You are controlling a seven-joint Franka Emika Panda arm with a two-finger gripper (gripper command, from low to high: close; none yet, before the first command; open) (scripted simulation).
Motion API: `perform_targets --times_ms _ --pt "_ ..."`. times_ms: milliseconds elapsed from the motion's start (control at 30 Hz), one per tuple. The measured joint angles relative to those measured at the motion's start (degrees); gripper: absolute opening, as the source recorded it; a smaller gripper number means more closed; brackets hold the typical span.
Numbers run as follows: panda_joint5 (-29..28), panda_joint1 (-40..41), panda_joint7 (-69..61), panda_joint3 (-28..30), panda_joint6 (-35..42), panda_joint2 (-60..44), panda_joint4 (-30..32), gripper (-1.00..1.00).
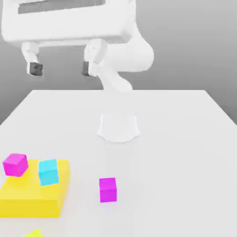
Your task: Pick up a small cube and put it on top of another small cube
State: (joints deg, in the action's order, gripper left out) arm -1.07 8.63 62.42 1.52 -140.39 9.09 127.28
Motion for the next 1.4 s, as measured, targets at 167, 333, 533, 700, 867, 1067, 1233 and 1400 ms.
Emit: perform_targets --times_ms 167,333,533,700,867,1067,1233,1400 --pt "0.5 2.5 4.1 1.1 -2.4 -10.4 -1.3 0.00" --pt "1.9 3.9 7.6 2.1 -4.8 -20.8 -2.5 0.00" --pt "4.7 5.8 10.9 3.3 -7.9 -33.3 -4.1 0.00" --pt "6.3 6.7 10.5 2.5 -14.3 -42.8 -6.2 -1.00" --pt "6.3 6.7 10.5 2.5 -14.4 -42.8 -6.2 -1.00" --pt "5.4 6.1 11.1 3.4 -8.9 -35.6 -4.4 -1.00" --pt "5.0 8.9 11.7 7.0 -5.4 -25.4 2.3 -1.00" --pt "2.9 12.3 13.6 11.2 -2.4 -15.0 9.7 -1.00"
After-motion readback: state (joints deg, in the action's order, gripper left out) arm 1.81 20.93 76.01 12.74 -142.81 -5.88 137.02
